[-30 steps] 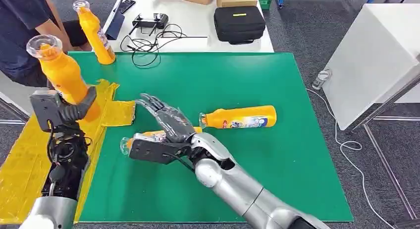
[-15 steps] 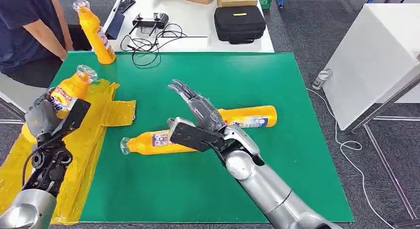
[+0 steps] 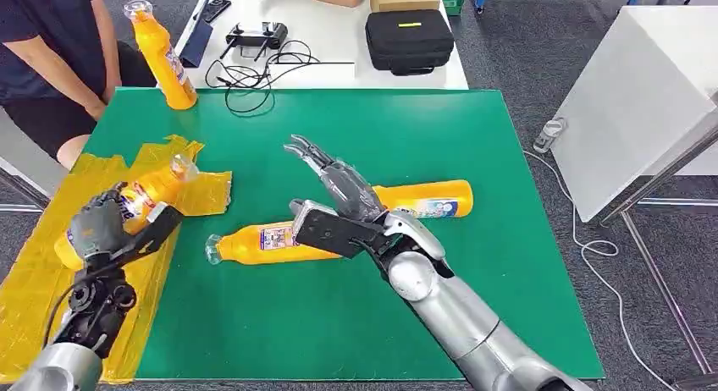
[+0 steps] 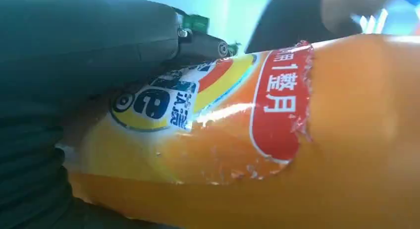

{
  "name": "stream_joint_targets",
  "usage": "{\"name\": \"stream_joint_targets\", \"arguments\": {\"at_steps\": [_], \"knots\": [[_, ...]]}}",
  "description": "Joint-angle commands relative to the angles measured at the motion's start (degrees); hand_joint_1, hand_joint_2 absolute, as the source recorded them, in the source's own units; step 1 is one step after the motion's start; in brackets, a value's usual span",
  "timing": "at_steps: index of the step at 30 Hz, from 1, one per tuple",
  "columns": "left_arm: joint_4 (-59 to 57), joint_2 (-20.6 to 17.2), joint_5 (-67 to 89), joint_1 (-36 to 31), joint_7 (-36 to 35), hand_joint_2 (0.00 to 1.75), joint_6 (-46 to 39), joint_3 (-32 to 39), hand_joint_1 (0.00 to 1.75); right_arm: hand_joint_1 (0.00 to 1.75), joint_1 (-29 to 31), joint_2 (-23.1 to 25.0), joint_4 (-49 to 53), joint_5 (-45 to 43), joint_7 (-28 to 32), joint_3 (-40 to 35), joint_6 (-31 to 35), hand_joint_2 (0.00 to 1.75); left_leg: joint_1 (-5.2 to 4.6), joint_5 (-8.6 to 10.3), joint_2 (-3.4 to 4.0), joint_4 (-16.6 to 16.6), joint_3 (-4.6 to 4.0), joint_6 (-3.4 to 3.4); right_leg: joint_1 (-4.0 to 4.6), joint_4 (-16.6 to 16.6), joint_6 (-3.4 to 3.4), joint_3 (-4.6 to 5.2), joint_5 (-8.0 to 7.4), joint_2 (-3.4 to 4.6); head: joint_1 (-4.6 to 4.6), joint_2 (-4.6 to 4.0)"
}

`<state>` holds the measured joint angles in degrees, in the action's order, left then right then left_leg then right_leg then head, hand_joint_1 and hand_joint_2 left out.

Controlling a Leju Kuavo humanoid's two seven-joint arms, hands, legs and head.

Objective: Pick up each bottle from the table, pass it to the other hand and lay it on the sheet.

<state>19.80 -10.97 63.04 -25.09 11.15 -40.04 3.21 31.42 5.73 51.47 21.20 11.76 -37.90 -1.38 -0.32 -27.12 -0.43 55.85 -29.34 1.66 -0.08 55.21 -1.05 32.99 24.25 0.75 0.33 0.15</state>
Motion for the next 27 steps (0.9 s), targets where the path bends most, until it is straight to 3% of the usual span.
{"name": "stream_joint_targets", "arguments": {"at_steps": [1,2,3,4,6,7,23,27], "knots": [[-5.61,3.87,2.10,0.20,2.21,1.75,6.56,-2.53,1.75,0.00,7.92,3.33,-15.96,1.26,-0.22,-3.58,-2.21,0.00,0.02,-0.03,0.03,0.00,0.11,-0.07,0.03,-0.02,-0.02,-0.11,0.02,-0.03,0.00,0.02],[-5.56,4.09,1.93,-0.26,2.41,1.75,8.33,-2.63,0.14,0.00,8.00,3.39,-16.89,1.55,-0.25,-3.93,-2.35,0.00,0.03,-0.02,-0.04,0.00,0.11,-0.08,0.03,-0.02,-0.02,-0.14,0.03,-0.11,0.02,0.00],[-5.50,4.29,1.34,-0.52,2.51,1.75,10.68,-2.43,0.00,0.00,8.30,3.44,-17.93,1.84,-0.20,-4.60,-2.71,0.00,0.09,-0.06,-0.03,0.05,0.15,-0.13,0.10,-0.01,-0.02,-0.21,0.05,-0.13,0.02,0.02],[-5.59,4.47,1.12,-1.01,2.45,0.00,12.20,-2.45,0.00,0.00,8.29,3.42,-18.86,2.64,-0.12,-5.50,-2.90,0.00,0.00,-0.01,-0.10,-0.01,0.10,-0.08,0.02,-0.01,-0.01,-0.13,0.04,-0.13,-0.02,0.02],[-5.80,4.73,1.01,-1.81,1.82,0.00,14.74,-2.64,0.00,0.00,7.95,3.46,-20.73,4.55,-0.22,-7.59,-3.42,0.00,0.05,-0.02,-0.16,0.02,0.15,-0.12,0.07,-0.04,0.00,-0.21,0.04,-0.20,0.00,0.02],[-5.68,4.90,0.73,-1.98,1.42,0.00,14.99,-2.42,0.00,0.00,7.79,3.62,-21.56,5.78,-0.81,-8.70,-3.31,1.75,0.07,-0.02,-0.21,0.02,0.16,-0.12,0.09,-0.05,-0.01,-0.25,0.05,-0.26,0.00,0.02],[-5.47,5.53,-3.29,-4.60,1.72,0.00,18.73,0.30,0.00,0.00,7.37,6.27,-29.73,11.20,-6.11,-14.21,-7.83,1.75,0.08,0.01,-0.17,0.04,0.13,-0.14,0.07,0.01,-0.02,-0.18,0.03,-0.20,0.00,0.02],[-5.11,5.59,-8.21,-5.59,4.97,0.00,19.35,4.05,0.00,0.00,7.95,6.43,-31.55,12.03,-7.81,-14.79,-7.64,1.75,0.10,-0.01,-0.14,0.06,0.14,-0.16,0.09,0.02,-0.02,-0.20,0.05,-0.19,0.00,0.02]]}}
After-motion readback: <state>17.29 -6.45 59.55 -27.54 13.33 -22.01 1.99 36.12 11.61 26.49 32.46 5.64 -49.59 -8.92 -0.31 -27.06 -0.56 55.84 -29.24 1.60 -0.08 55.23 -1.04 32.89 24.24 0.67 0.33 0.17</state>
